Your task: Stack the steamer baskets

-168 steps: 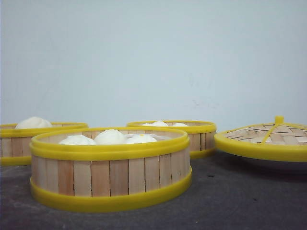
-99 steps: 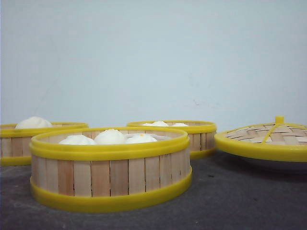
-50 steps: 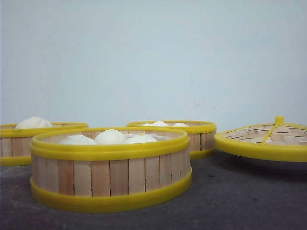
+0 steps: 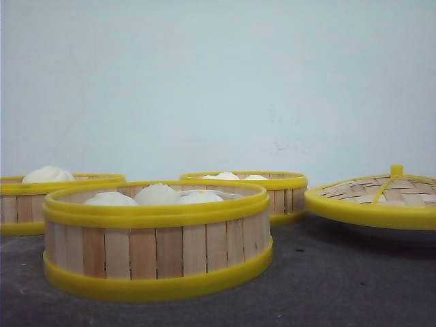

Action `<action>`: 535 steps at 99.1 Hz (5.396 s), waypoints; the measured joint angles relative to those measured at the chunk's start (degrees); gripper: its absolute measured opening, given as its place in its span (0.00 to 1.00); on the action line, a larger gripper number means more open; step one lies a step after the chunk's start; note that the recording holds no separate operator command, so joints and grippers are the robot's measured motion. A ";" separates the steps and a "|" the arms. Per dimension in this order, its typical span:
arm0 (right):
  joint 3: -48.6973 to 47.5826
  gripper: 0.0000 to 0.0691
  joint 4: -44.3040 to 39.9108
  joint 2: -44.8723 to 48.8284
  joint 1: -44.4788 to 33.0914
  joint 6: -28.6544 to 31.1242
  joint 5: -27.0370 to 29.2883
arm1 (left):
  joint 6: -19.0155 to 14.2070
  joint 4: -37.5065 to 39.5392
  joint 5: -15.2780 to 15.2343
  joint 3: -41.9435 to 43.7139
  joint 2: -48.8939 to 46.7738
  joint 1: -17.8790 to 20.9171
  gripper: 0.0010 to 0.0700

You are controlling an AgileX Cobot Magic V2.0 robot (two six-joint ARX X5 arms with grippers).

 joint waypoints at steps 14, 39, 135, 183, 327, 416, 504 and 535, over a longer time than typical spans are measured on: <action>0.09 0.65 -0.02 0.35 0.90 0.33 -0.52 | 0.61 0.07 1.84 0.00 1.64 0.00 0.56; 7.87 0.73 -0.85 10.25 2.60 3.56 -9.44 | 0.79 0.33 6.93 0.00 3.56 -0.55 0.60; 40.15 0.70 -6.75 72.02 8.20 7.19 -8.57 | 0.76 1.70 14.71 0.00 3.48 -11.17 0.60; 40.15 0.47 -4.57 75.36 10.03 7.78 -1.95 | 0.76 -0.04 14.75 0.00 3.32 -14.43 0.60; 51.23 0.05 -11.23 70.23 10.75 11.32 -2.16 | 0.76 -6.84 14.75 0.00 -3.98 -14.80 0.60; 50.84 0.04 -27.56 58.05 28.68 -2.21 -7.65 | 0.76 -12.87 14.78 0.00 -8.41 -14.80 0.60; 28.57 0.04 -9.31 58.53 30.29 -1.84 -5.29 | 0.76 -12.98 14.78 0.00 -9.88 -14.80 0.60; 28.44 0.34 -8.46 58.51 30.29 -1.20 -5.31 | 0.79 -13.00 14.75 0.00 -9.88 -14.80 0.60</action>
